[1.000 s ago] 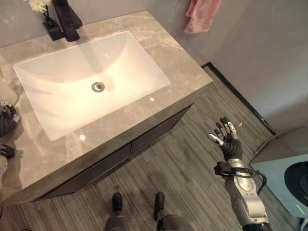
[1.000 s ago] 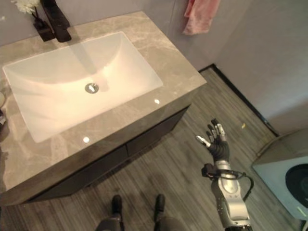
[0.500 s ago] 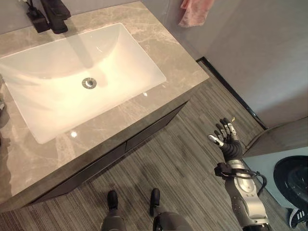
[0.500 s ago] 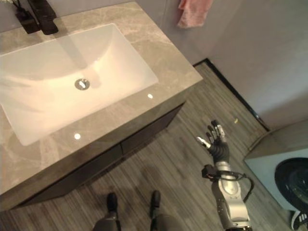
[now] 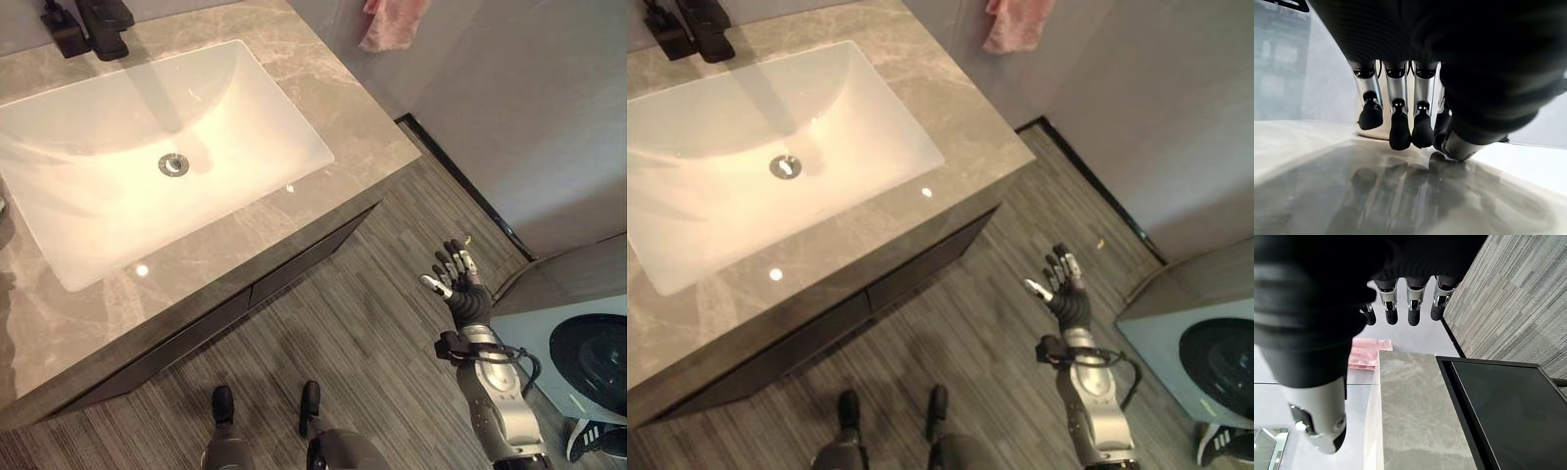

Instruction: Put brush and paste in cup on sink, flatten towel.

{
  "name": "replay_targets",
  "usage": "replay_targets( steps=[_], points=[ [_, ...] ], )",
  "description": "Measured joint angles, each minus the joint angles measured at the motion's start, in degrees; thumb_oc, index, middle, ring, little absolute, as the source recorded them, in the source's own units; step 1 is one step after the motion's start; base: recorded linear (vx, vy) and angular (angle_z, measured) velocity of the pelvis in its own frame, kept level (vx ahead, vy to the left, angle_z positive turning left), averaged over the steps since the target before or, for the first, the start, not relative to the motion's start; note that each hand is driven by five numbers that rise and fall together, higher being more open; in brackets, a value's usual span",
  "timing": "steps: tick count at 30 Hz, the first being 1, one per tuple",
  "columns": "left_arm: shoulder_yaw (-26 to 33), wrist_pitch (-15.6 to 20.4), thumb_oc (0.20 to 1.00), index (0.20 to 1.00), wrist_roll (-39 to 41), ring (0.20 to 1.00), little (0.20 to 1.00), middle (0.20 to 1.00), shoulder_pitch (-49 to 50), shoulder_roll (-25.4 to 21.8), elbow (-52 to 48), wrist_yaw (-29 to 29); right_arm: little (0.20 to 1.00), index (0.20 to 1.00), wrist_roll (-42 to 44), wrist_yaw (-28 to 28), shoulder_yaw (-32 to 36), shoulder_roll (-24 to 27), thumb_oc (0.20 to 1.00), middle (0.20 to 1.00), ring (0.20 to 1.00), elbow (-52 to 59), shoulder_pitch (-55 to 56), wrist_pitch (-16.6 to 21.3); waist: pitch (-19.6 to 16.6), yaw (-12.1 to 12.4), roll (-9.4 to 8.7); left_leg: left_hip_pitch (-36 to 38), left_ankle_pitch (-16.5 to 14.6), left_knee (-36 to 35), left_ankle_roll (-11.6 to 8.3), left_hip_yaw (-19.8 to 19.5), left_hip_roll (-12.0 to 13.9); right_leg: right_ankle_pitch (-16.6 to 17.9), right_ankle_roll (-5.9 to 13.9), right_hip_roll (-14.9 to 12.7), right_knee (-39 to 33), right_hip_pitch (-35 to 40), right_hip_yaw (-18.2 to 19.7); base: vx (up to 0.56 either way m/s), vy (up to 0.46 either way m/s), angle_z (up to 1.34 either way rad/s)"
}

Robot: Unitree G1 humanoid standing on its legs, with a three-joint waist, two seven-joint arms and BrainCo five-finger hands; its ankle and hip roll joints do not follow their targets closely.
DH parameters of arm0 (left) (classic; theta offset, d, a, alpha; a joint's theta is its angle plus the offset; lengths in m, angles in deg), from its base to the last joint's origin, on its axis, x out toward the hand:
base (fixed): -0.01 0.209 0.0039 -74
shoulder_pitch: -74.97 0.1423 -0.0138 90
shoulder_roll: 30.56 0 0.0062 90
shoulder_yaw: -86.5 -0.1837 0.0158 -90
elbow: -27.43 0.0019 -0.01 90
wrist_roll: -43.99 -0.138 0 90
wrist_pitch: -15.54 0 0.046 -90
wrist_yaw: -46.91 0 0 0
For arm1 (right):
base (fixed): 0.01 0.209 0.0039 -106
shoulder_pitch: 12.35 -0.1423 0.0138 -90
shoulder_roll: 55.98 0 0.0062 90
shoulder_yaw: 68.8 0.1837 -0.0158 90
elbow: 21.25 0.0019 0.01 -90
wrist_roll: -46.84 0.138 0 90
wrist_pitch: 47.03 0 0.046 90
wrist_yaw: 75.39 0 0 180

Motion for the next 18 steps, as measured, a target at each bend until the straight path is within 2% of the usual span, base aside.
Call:
replay_targets(
  steps=[5,6,8,12,15,16,18],
  points=[
    [0.0,0.0,0.200,0.200,-0.2,0.200,0.200,0.200,1.4,2.5,-3.7,-0.4,1.000,1.000,0.0,0.0,0.0,0.0,1.000,1.000,1.000,0.0,-0.8,0.0,0.7,0.4,0.84,0.8,0.1,0.0,-0.43,0.1,0.3,-0.2,0.09,0.1,0.0,0.6,-0.4,-0.02,-0.053,-0.01],
    [-1.6,0.0,0.200,0.200,-0.2,0.200,0.200,0.200,1.5,3.2,-5.9,-1.5,1.000,1.000,0.0,0.0,-0.1,0.0,1.000,1.000,1.000,0.0,-1.8,0.0,1.4,1.0,1.87,0.9,0.3,0.0,-0.63,-0.2,0.4,-0.2,0.03,0.2,0.0,0.7,-0.8,-0.03,-0.022,0.05],
    [-2.9,0.3,0.200,0.200,-0.3,0.200,0.200,0.200,1.6,4.3,-7.0,-1.6,1.000,1.000,0.0,0.0,-0.2,0.0,1.000,1.000,1.000,0.0,-2.4,0.0,1.9,1.2,2.58,1.2,0.3,0.0,-0.63,-0.6,0.3,-0.1,-0.10,0.2,0.0,1.3,-1.0,-0.03,-0.013,0.08],
    [-3.9,1.3,0.200,0.200,-0.2,0.200,0.200,0.200,1.1,4.6,-5.6,-2.0,1.000,1.000,0.0,-0.1,-1.5,0.0,1.000,1.000,1.000,0.1,-4.1,0.0,3.0,1.6,4.13,1.7,0.4,0.0,-0.63,-0.4,0.3,0.0,-0.18,0.2,0.0,1.6,-1.0,-0.04,-0.020,-0.02],
    [-4.1,1.3,0.200,0.200,-0.1,0.200,0.200,0.200,1.4,4.7,-4.5,-2.0,1.000,1.000,0.0,-0.3,-2.4,0.1,1.000,1.000,1.000,0.1,-4.5,0.0,3.1,1.7,4.33,3.0,0.4,0.0,-0.64,0.6,0.2,0.4,-0.52,0.4,0.7,1.9,-1.2,-0.14,-0.037,-0.27],
    [-3.9,1.3,0.200,0.200,0.0,0.200,0.200,0.200,1.9,4.7,-4.3,-1.9,1.000,1.000,0.0,-0.3,-2.6,0.2,1.000,1.000,1.000,0.0,-5.4,0.0,3.3,2.3,4.68,3.2,0.4,0.0,-0.64,2.1,1.0,0.5,-0.39,0.6,3.2,-0.1,-2.4,-0.04,-0.037,-0.62],
    [-3.5,1.2,0.200,0.200,-0.1,0.200,0.200,0.200,3.3,5.2,-3.4,-1.8,1.000,1.000,0.0,-0.5,-3.6,0.2,1.000,1.000,1.000,-0.1,-7.7,-0.1,3.9,3.6,5.51,3.8,0.3,0.0,-0.54,4.1,1.8,0.1,0.71,0.3,7.0,-2.8,-7.9,0.07,-0.032,-0.71]
  ],
)
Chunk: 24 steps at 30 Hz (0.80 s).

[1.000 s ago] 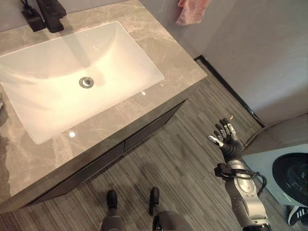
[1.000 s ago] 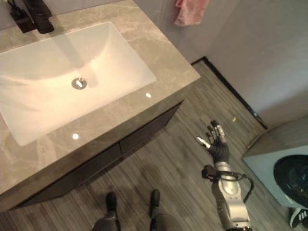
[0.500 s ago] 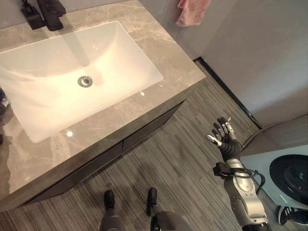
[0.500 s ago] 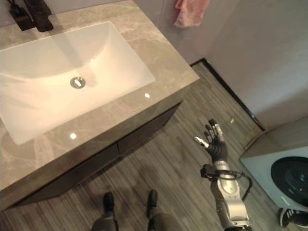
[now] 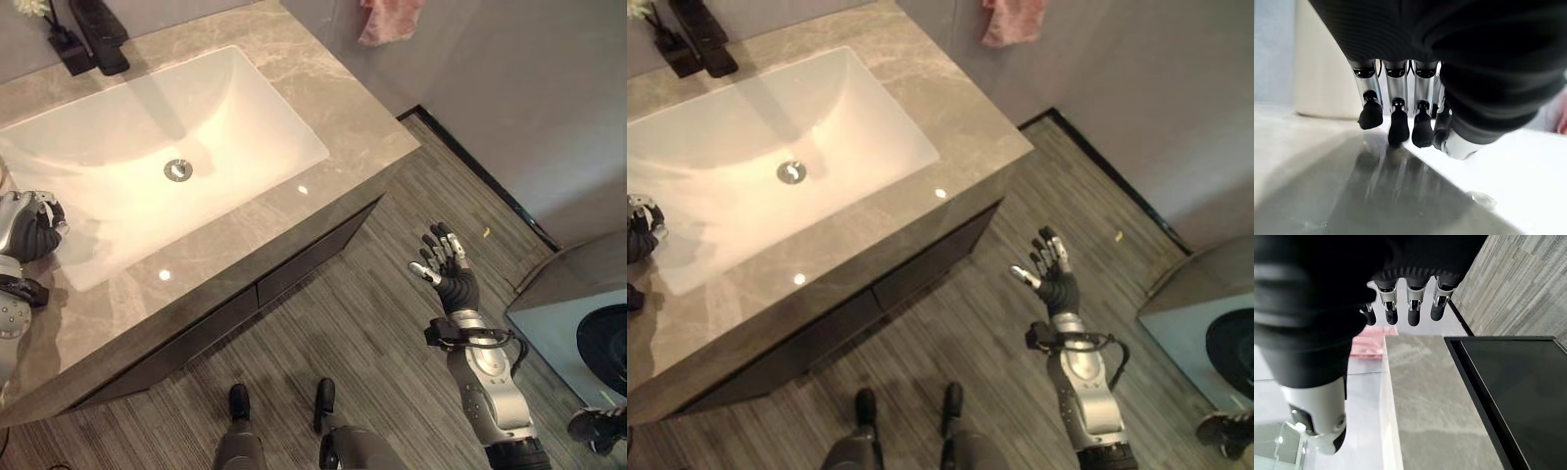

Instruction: Put brush and paste in cup on sink, flatten towel.

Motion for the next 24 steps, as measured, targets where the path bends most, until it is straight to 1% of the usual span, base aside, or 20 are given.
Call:
replay_targets(
  steps=[1,2,3,4,6,7,8,9,10,11,12,13,14,15,16,17,18,19,21,24],
  points=[
    [0.6,0.1,0.200,0.200,0.0,0.200,0.200,0.200,0.6,1.8,-0.3,0.0,1.000,1.000,0.0,-0.5,-0.4,-0.1,1.000,1.000,1.000,-0.3,-0.4,0.0,0.5,-0.4,0.85,1.0,-0.2,0.0,0.22,0.4,-0.3,-1.6,0.60,-0.8,1.1,0.3,-1.6,0.14,-0.007,-0.36],
    [1.5,0.4,0.200,0.200,0.1,0.200,0.200,0.200,0.9,4.5,-0.6,0.1,1.000,1.000,0.0,-0.9,-0.6,-0.1,1.000,1.000,1.000,-0.6,-0.5,-0.3,0.6,-0.4,1.02,2.4,-0.7,0.0,0.30,0.9,-0.6,-2.4,0.33,-1.1,1.3,1.0,-2.1,0.13,-0.062,-0.22],
    [1.4,0.5,0.200,0.200,0.0,0.200,0.200,0.200,3.2,7.1,-0.8,-0.1,1.000,1.000,0.0,-1.3,-0.7,0.1,1.000,1.000,1.000,-0.9,0.4,-0.7,0.4,-0.4,2.28,4.6,-1.9,0.1,-0.51,1.1,-0.7,-2.6,-2.03,-0.7,0.6,3.4,-2.1,0.12,-0.061,-0.24],
    [1.5,0.4,0.200,0.200,0.1,0.200,0.200,0.200,3.7,8.5,-0.8,-0.1,1.000,1.000,0.0,-1.4,-0.5,0.2,1.000,1.000,1.000,-1.3,0.5,-0.9,0.4,-0.2,2.89,5.1,-2.7,1.4,-0.89,1.3,-0.4,-3.6,-3.44,-0.7,2.1,3.8,-2.3,0.03,-0.074,-0.11],
    [1.4,0.5,0.200,0.200,0.6,0.200,0.200,0.200,4.1,11.6,-0.8,-0.1,1.000,1.000,0.0,-1.8,-0.5,1.4,1.000,1.000,1.000,-1.5,1.4,-1.2,0.2,0.4,4.03,4.2,-6.0,8.5,-1.75,0.5,0.7,-6.1,-6.71,-0.8,5.2,4.2,-2.8,0.00,0.000,0.00],
    [1.4,0.5,0.200,0.200,1.0,0.200,0.200,0.200,4.3,12.8,-0.7,-0.1,1.000,1.000,0.0,-2.0,-0.5,2.0,1.000,1.000,1.000,-2.0,1.3,-1.2,-0.3,1.0,3.38,1.5,-7.3,15.6,-3.09,-2.3,1.1,-7.9,-6.86,-1.3,6.6,4.1,-2.3,0.04,0.170,-0.13],
    [1.0,0.5,0.200,0.200,1.1,0.200,0.200,0.200,4.5,13.7,-0.5,0.0,1.000,1.000,0.1,-2.0,-0.3,2.7,1.000,1.000,1.000,-2.0,1.6,-1.2,-0.8,2.1,2.96,-1.4,-7.5,21.3,-2.88,-7.6,0.9,-7.4,-7.47,-2.3,6.6,4.6,-1.4,0.06,0.160,-0.16],
    [0.4,0.7,0.200,0.200,1.0,0.200,0.200,0.200,4.8,13.9,-0.3,-0.1,1.000,1.000,0.1,-1.9,-0.2,3.2,1.000,1.000,1.000,-1.9,1.6,-1.2,-0.9,2.5,3.23,-3.1,-8.2,23.9,-3.10,-10.9,1.1,-7.1,-7.62,-2.3,5.8,5.3,-1.2,0.10,0.289,0.02],
    [-0.9,1.1,0.200,0.200,1.0,0.200,0.200,0.200,4.5,14.1,0.4,-0.1,1.000,1.000,0.1,-1.9,1.3,3.7,1.000,1.000,1.000,-1.9,2.0,-1.2,-1.9,2.3,4.38,-3.1,-8.5,18.2,-3.77,-13.6,3.4,-6.9,-7.25,-2.0,4.5,6.9,-2.9,0.06,0.154,0.19],
    [-1.0,1.2,0.200,0.200,1.0,0.200,0.200,0.200,4.3,14.7,0.4,0.0,1.000,1.000,0.1,-1.7,2.1,3.7,1.000,1.000,1.000,-2.0,2.0,-1.2,-2.2,2.1,5.03,-3.3,-8.1,14.4,-4.01,-14.3,5.2,-7.4,-6.84,-2.2,5.1,7.0,-2.4,0.05,0.394,0.15],
    [-1.3,1.3,0.200,0.200,1.0,0.200,0.200,0.200,4.7,15.0,0.4,0.2,1.000,1.000,0.1,-1.5,2.7,3.8,1.000,1.000,1.000,-2.0,2.1,-1.2,-2.7,2.2,5.73,-2.6,-7.2,10.8,-4.74,-15.3,5.7,-7.5,-6.70,-2.2,5.5,7.0,-2.4,0.01,0.226,-0.04],
    [-1.5,1.3,0.200,0.200,0.9,0.200,0.200,0.200,5.3,15.1,0.4,0.1,1.000,1.000,0.1,-1.5,2.9,4.1,1.000,1.000,1.000,-2.0,2.6,-1.2,-3.3,1.9,6.79,-2.0,-6.7,8.5,-4.91,-16.7,6.0,-7.3,-5.50,-2.3,5.8,7.1,-2.0,-0.01,0.515,-0.11],
    [-1.5,1.3,0.200,0.200,0.9,0.200,0.200,0.200,5.4,15.5,0.4,0.1,1.000,1.000,0.0,-1.7,3.6,4.2,1.000,1.000,1.000,-1.9,3.3,-1.2,-3.8,1.5,7.84,-1.9,-6.7,8.9,-4.91,-18.0,6.1,-7.2,-4.24,-2.3,5.7,7.6,-2.0,-0.02,0.293,-0.07],
    [-1.5,1.3,0.200,0.200,0.9,0.200,0.200,0.200,6.0,16.1,0.3,0.1,1.000,1.000,0.0,-1.7,4.4,4.3,1.000,1.000,1.000,-1.8,4.7,-1.2,-4.8,1.0,9.14,-0.4,-6.5,8.9,-4.50,-17.9,5.5,-6.7,-4.11,-2.5,5.9,8.2,-2.5,-0.04,0.447,0.01],
    [-1.7,1.4,0.200,0.200,0.6,0.200,0.200,0.200,6.2,17.2,0.4,-0.2,1.000,1.000,-0.1,-1.8,5.5,4.6,1.000,1.000,1.000,-1.7,6.1,-1.2,-5.5,0.8,10.47,0.6,-6.0,9.0,-3.52,-17.9,4.3,-7.6,-3.78,-3.3,7.1,8.9,-3.1,-0.03,0.311,0.19],
    [-2.9,1.6,0.200,0.200,0.3,0.200,0.200,0.200,6.3,18.5,0.3,-0.3,1.000,1.000,-0.2,-1.5,7.8,4.4,1.000,1.000,1.000,-2.0,8.5,-1.5,-6.5,-1.0,11.12,3.4,-4.2,7.0,-3.35,-17.7,1.4,-9.0,-1.72,-6.2,9.6,8.7,-2.3,-0.09,0.519,0.10],
    [-3.1,1.8,0.200,0.200,0.1,0.200,0.200,0.200,7.3,18.5,-0.1,-0.4,1.000,1.000,-0.3,-1.5,8.1,4.3,1.000,1.000,1.000,-1.8,9.1,-1.8,-6.8,-1.0,10.45,4.2,-4.3,6.5,-2.57,-17.5,-0.8,-8.7,-0.81,-7.8,9.7,8.6,-1.4,-0.12,0.480,0.04],
    [-3.3,2.2,0.200,0.200,-0.2,0.200,0.200,0.200,8.2,18.5,-0.5,-0.8,1.000,1.000,-0.7,-1.6,7.9,3.8,1.000,1.000,1.000,-1.4,10.1,-1.9,-7.1,-2.1,9.54,4.7,-4.3,6.4,-1.17,-16.7,-3.2,-7.6,0.67,-10.3,9.4,8.8,-0.7,-0.15,0.414,-0.16],
    [-3.1,2.2,0.200,0.200,-0.3,0.200,0.200,0.200,8.7,18.3,-0.8,-1.0,1.000,1.000,-1.9,-1.7,7.3,2.4,1.000,1.000,1.000,-1.3,10.4,-2.6,-7.5,-2.0,8.27,4.6,-4.6,6.7,0.81,-15.7,-6.3,-6.7,1.71,-12.8,8.9,8.4,1.0,-0.11,0.183,-0.18],
    [-3.0,2.1,0.200,0.200,-0.8,0.200,0.200,0.200,9.3,17.0,-1.9,-1.5,1.000,1.000,-2.5,-2.0,5.8,0.8,1.000,1.000,1.000,-1.2,9.9,-2.9,-8.2,-2.0,6.81,3.4,-5.6,8.5,3.07,-13.6,-9.1,-4.6,2.45,-15.4,8.8,6.8,1.9,-0.14,0.151,-0.24]
  ],
)
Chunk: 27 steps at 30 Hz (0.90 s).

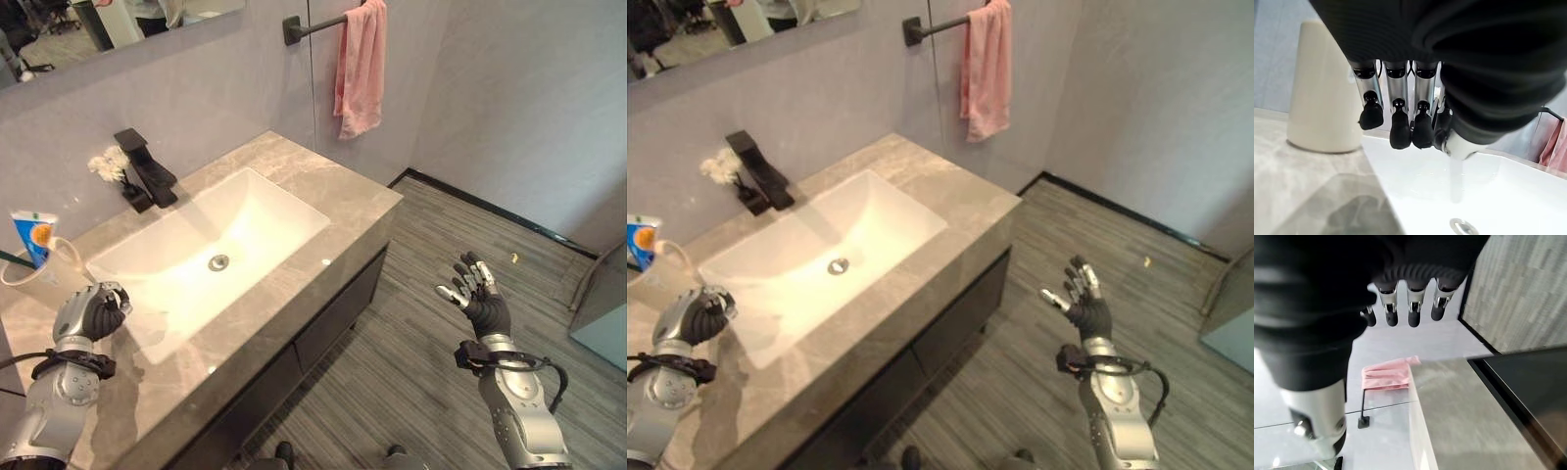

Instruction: Put brush and paste in cup on sink, flatten towel.

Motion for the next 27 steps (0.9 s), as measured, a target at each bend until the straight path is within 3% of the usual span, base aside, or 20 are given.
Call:
replay_targets(
  steps=[1,2,4,5,7,13,18,20,21,23,24,26,27],
  points=[
    [0.1,0.0,0.200,0.200,-0.7,0.200,0.200,0.200,-0.2,-0.3,-0.8,-0.3,1.000,1.000,-0.1,0.0,-0.4,-0.2,1.000,1.000,1.000,-0.1,-0.4,-0.1,0.4,0.3,-0.10,-0.6,-0.3,1.1,0.70,0.5,-0.4,0.7,0.51,-0.4,0.6,-0.3,-0.1,-0.16,0.144,0.10],
    [-0.8,0.1,0.200,0.200,-1.2,0.200,0.200,0.200,-2.0,-0.2,-0.7,-0.8,1.000,1.000,-0.2,0.0,-1.1,-0.1,1.000,1.000,1.000,-0.2,-0.2,-0.3,1.3,-0.4,1.16,-0.6,-0.2,1.7,1.13,-0.8,0.4,-4.2,2.91,3.7,4.9,0.1,4.2,-0.10,0.082,0.15],
    [-0.4,0.2,0.200,0.200,-1.2,0.200,0.200,0.200,-2.2,-0.3,-0.7,-0.8,1.000,1.000,-0.2,-0.1,-1.6,0.1,1.000,1.000,1.000,0.0,-0.8,-0.4,1.0,0.7,0.64,-0.4,-0.2,1.6,1.11,-0.1,0.8,-8.0,-0.67,6.9,6.3,0.2,4.2,-0.02,-0.019,-0.02],
    [-0.4,0.2,0.200,0.200,-1.3,0.200,0.200,0.200,-2.0,-0.2,-0.7,-0.9,1.000,1.000,-0.2,-0.1,-1.5,0.2,1.000,1.000,1.000,-0.1,-1.4,-0.3,0.9,1.0,0.46,-0.4,-0.5,1.6,0.90,-0.1,0.8,-8.0,-1.61,7.3,5.5,0.3,4.3,0.02,-0.062,-0.14],
    [-0.4,0.2,0.200,0.200,-1.6,0.200,0.200,0.200,-1.8,0.0,-0.8,-1.1,1.000,1.000,-0.2,-0.1,-1.5,0.3,1.000,1.000,1.000,-0.1,-1.4,-0.4,0.8,1.6,0.29,-0.2,-0.6,1.2,0.49,-0.6,1.0,-7.9,-1.83,7.6,4.9,0.6,4.2,0.03,-0.113,0.05],
    [-0.4,0.1,0.200,0.200,-1.6,0.200,0.200,0.200,1.7,0.9,-1.9,-1.2,1.000,1.000,0.0,-0.2,-1.7,0.7,1.000,1.000,1.000,0.0,-1.9,-0.4,-0.7,3.6,2.19,1.6,0.8,-1.5,-1.34,-1.5,3.5,-7.1,-3.61,10.0,2.4,2.8,2.9,0.00,-0.175,0.02],
    [-1.5,0.3,0.200,0.200,-1.5,0.200,0.200,0.200,-0.2,1.8,-1.0,-1.2,1.000,1.000,0.4,-0.2,-2.5,1.1,1.000,1.000,1.000,0.0,-1.9,-0.4,-0.8,3.7,3.04,0.1,2.6,-1.5,-2.61,-5.9,4.3,-7.3,-4.56,11.8,1.8,4.4,-1.1,-0.08,-0.193,0.43],
    [-5.2,-0.1,0.200,0.200,-1.4,0.200,0.200,0.200,-6.2,4.5,2.1,-1.2,1.000,1.000,1.4,0.1,-2.1,1.4,1.000,1.000,1.000,0.0,-1.4,-0.3,-0.8,2.6,3.75,-2.4,3.9,-0.4,-4.41,-12.0,4.1,-8.7,-5.80,13.1,1.0,5.5,-2.6,-0.06,-0.164,1.34],
    [-7.5,0.3,0.200,0.200,-1.4,0.200,0.200,0.200,-6.3,4.9,1.0,-1.2,1.000,1.000,2.3,-0.1,-3.8,1.7,1.000,1.000,1.000,-0.1,-2.7,-0.3,-0.2,4.6,4.76,-3.2,4.9,-2.0,-4.72,-13.9,4.8,-9.8,-6.76,14.4,2.9,5.3,-5.1,-0.07,-0.259,1.29],
    [-10.2,-0.6,0.200,0.200,-1.3,0.200,0.200,0.200,-8.5,6.0,2.2,-1.4,1.000,1.000,2.7,-0.2,-5.6,1.9,1.000,1.000,1.000,0.0,-2.8,-0.3,0.5,4.7,5.85,-3.9,4.8,-1.4,-5.66,-17.4,4.8,-11.4,-8.07,15.1,3.3,6.5,-6.7,-0.03,-0.130,1.04],
    [-11.4,-0.7,0.200,0.200,-1.1,0.200,0.200,0.200,-8.7,6.0,1.7,-1.5,1.000,1.000,2.8,-0.5,-6.9,2.0,1.000,1.000,1.000,0.0,-3.1,-0.4,0.6,4.5,5.76,-4.0,4.7,-0.9,-5.53,-17.3,5.1,-12.3,-8.66,14.5,3.9,6.2,-7.9,-0.06,-0.036,0.94],
    [-11.6,-0.9,0.200,0.200,-1.0,0.200,0.200,0.200,-8.4,6.1,1.7,-1.6,1.000,1.000,3.8,-1.6,-8.6,2.5,1.000,1.000,1.000,0.0,-3.9,-0.3,1.0,6.3,6.15,-4.7,1.0,1.3,-4.58,-15.3,5.0,-14.5,-9.25,13.9,7.1,5.7,-8.6,-0.06,-0.015,0.42],
    [-11.6,-1.0,0.200,0.200,-0.9,0.200,0.200,0.200,-8.7,6.2,2.1,-1.5,1.000,1.000,4.0,-1.5,-9.0,3.0,1.000,1.000,1.000,-0.1,-4.6,-0.4,1.3,6.4,6.65,-5.0,1.2,2.2,-4.74,-15.5,5.0,-15.3,-9.30,13.8,8.5,5.8,-9.0,-0.02,0.022,0.37]
  ],
)
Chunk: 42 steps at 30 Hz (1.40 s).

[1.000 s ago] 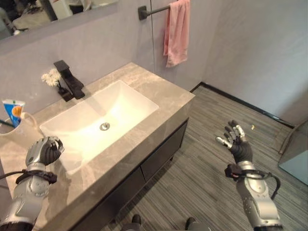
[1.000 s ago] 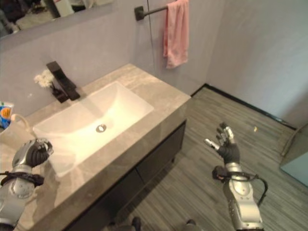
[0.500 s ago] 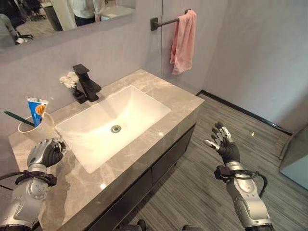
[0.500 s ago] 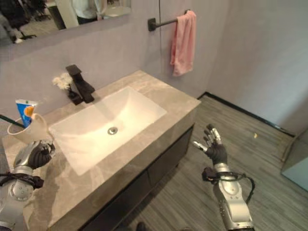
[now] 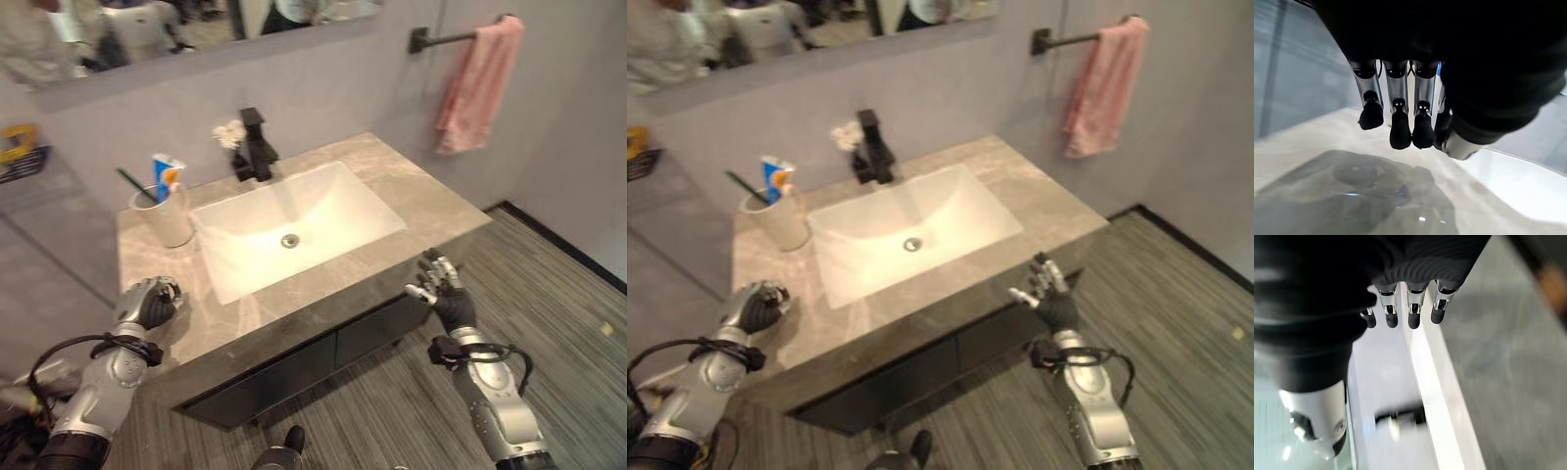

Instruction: Put brush and paste in cup on sink, flatten towel.

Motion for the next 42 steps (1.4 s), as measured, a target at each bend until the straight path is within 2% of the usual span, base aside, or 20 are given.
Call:
replay_targets(
  steps=[1,3,4,5,6,7,8,9,12,14,18,23,31,36,42],
  points=[
    [-1.1,-0.1,0.200,0.200,0.3,0.200,0.200,0.200,-1.2,0.2,1.0,0.0,1.000,1.000,0.9,0.0,-1.3,0.6,1.000,1.000,1.000,0.0,-1.5,0.0,0.4,-0.2,0.90,-1.0,1.7,1.5,-0.80,0.0,0.2,-2.0,0.04,-0.8,2.7,0.0,-1.2,-0.02,0.019,0.48],
    [-2.1,0.0,0.200,0.200,0.3,0.200,0.200,0.200,-2.2,0.2,1.3,0.0,1.000,1.000,0.9,-0.2,-2.4,0.5,1.000,1.000,1.000,0.0,-2.0,0.0,0.1,-0.2,0.52,-1.4,2.0,0.9,-0.75,1.5,0.2,-3.1,-0.17,-1.8,4.3,-0.8,-2.1,0.02,0.018,0.39],
    [-2.2,0.0,0.200,0.200,0.3,0.200,0.200,0.200,-3.3,0.1,1.4,0.0,1.000,1.000,0.9,-0.2,-3.2,0.4,1.000,1.000,1.000,0.0,-2.5,0.0,0.1,-0.4,0.60,-1.4,2.3,-0.8,-0.47,4.2,1.1,-2.9,0.26,-2.2,4.4,-1.0,-2.9,0.09,0.053,0.29],
    [-2.3,0.0,0.200,0.200,0.3,0.200,0.200,0.200,-4.2,0.3,1.4,0.0,1.000,1.000,0.9,-0.3,-3.3,0.4,1.000,1.000,1.000,0.0,-2.2,0.0,0.2,-0.6,0.30,-1.2,2.5,-2.2,-0.11,4.8,1.1,-2.7,0.59,-2.6,3.9,-0.8,-3.6,0.12,0.069,0.35],
    [-2.6,0.1,0.200,0.200,0.3,0.200,0.200,0.200,-4.7,0.2,1.4,0.0,1.000,1.000,0.9,-0.3,-3.3,0.4,1.000,1.000,1.000,0.1,-1.9,0.0,0.2,-0.9,0.19,-0.6,3.4,-3.5,1.03,5.1,1.2,-2.4,0.83,-2.6,3.3,-0.3,-3.9,0.05,0.036,0.24],
    [-2.5,0.0,0.200,0.200,0.3,0.200,0.200,0.200,-4.9,0.2,1.4,0.0,1.000,1.000,0.9,-0.4,-3.3,0.5,1.000,1.000,1.000,0.1,-1.9,0.0,0.3,-1.1,0.08,0.0,5.0,-4.5,1.34,5.3,1.3,-2.4,0.97,-2.5,2.7,0.3,-4.2,0.05,0.030,0.16],
    [-2.5,0.0,0.200,0.200,0.3,0.200,0.200,0.200,-4.9,0.2,1.4,-0.1,1.000,1.000,0.9,-0.4,-3.3,0.4,1.000,1.000,1.000,0.0,-1.9,-0.1,0.2,-1.5,-0.03,0.7,6.5,-5.1,0.82,5.5,1.3,-2.3,1.26,-2.3,1.9,1.3,-4.6,0.06,0.031,0.11],
    [-2.5,0.0,0.200,0.200,0.3,0.200,0.200,0.200,-5.0,0.2,1.4,-0.1,1.000,1.000,0.9,-0.6,-3.3,0.3,1.000,1.000,1.000,0.1,-1.8,-0.1,-0.1,-2.0,-0.54,1.2,6.8,-5.4,0.44,5.4,1.1,-2.1,1.62,-2.4,1.2,1.6,-4.6,0.08,0.049,0.07],
    [-2.5,0.0,0.200,0.200,0.3,0.200,0.200,0.200,-6.6,-0.2,1.3,-0.1,1.000,1.000,0.9,-1.1,-3.3,0.0,1.000,1.000,1.000,0.1,-1.4,-0.1,-0.9,-2.1,-2.09,1.6,6.9,-6.4,0.34,6.4,1.0,-0.7,2.78,-2.1,-2.7,2.8,-4.3,0.07,0.056,-0.05],
    [-2.5,-0.1,0.200,0.200,0.2,0.200,0.200,0.200,-7.9,-2.4,1.3,-0.1,1.000,1.000,0.9,-1.4,-3.4,-0.6,1.000,1.000,1.000,0.1,-1.0,-0.1,-1.2,-2.1,-3.01,1.7,6.9,-6.8,0.34,6.8,1.0,1.2,3.36,-1.3,-6.5,4.3,-4.0,0.05,0.051,-0.11],
    [-2.6,-0.1,0.200,0.200,-0.1,0.200,0.200,0.200,-9.6,-3.8,1.3,-0.1,1.000,1.000,0.9,-2.2,-3.4,-0.6,1.000,1.000,1.000,0.1,-0.9,-0.1,-1.1,-2.2,-3.36,1.9,6.9,-6.9,0.34,7.1,1.1,2.9,3.67,-0.5,-10.5,5.7,-3.7,0.01,0.020,-0.05],
    [-4.7,-0.1,0.200,0.200,-0.1,0.200,0.200,0.200,-11.9,-6.8,1.7,-0.2,1.000,1.000,1.5,-2.5,-5.0,-0.5,1.000,1.000,1.000,0.1,-1.3,0.0,-0.7,-1.9,-3.82,2.2,6.6,-7.8,0.38,9.6,2.3,3.8,3.71,0.8,-12.1,4.7,-1.3,-0.01,0.023,-0.24],
    [-6.8,0.2,0.200,0.200,0.0,0.200,0.200,0.200,-15.8,-8.3,2.0,-0.5,1.000,1.000,3.1,-3.6,-8.1,-0.4,1.000,1.000,1.000,0.4,-4.8,1.1,-0.1,-3.8,-4.08,-0.5,6.7,-7.7,0.35,11.7,3.0,5.6,3.60,1.4,-13.3,0.9,1.5,-0.02,0.024,-0.19],
    [-7.2,0.4,0.200,0.200,0.4,0.200,0.200,0.200,-20.3,-8.8,3.9,-0.1,1.000,1.000,3.2,-3.7,-10.5,-0.2,1.000,1.000,1.000,2.0,-9.3,1.6,2.5,-4.3,-3.93,-2.7,6.7,-7.6,0.35,13.3,3.5,7.6,3.35,1.6,-13.3,-2.4,4.5,-0.01,0.050,-0.29],
    [-7.0,0.1,0.200,0.200,0.5,0.200,0.200,0.200,-21.2,-11.0,4.5,0.0,1.000,1.000,3.2,-3.6,-10.5,-0.2,1.000,1.000,1.000,2.6,-11.1,2.8,4.6,-4.8,-5.74,-3.0,6.7,-7.7,0.37,14.6,3.4,9.6,3.66,1.7,-16.2,-2.5,6.0,0.00,0.038,-0.15]
  ],
)
